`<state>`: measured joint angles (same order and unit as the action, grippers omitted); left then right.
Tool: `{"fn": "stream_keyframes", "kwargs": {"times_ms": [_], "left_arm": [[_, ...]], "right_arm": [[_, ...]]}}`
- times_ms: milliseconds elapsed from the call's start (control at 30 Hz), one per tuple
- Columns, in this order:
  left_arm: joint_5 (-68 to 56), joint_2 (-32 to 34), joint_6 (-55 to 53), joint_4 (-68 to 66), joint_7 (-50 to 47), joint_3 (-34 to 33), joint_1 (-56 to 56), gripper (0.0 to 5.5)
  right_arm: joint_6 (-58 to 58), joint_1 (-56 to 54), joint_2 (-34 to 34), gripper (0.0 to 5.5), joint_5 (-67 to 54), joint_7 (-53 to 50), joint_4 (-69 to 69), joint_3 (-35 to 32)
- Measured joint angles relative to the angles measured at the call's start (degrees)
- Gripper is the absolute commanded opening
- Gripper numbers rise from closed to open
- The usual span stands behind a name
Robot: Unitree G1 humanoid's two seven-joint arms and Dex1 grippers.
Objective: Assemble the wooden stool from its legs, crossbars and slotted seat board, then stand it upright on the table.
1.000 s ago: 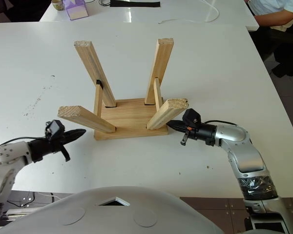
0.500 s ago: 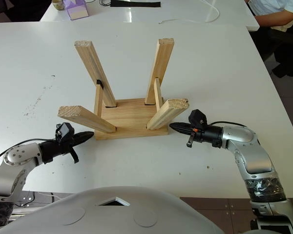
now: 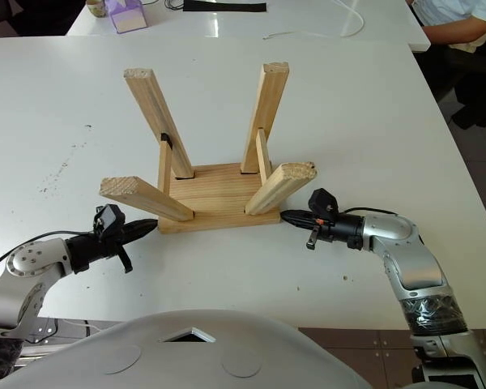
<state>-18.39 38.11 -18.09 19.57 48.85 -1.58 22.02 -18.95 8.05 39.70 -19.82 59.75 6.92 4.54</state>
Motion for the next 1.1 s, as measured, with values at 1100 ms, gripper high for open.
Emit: {"fn": "stream_keyframes", "kwargs": {"times_ms": [1100], "left_arm": [[-14.37,1.87,-11.92,20.51,-2.95,-15.22,12.18,0.01]], "right_arm": [[-13.85,10.63,6.52,0.0,-14.76,1.73,21.06,-11.68]]}}
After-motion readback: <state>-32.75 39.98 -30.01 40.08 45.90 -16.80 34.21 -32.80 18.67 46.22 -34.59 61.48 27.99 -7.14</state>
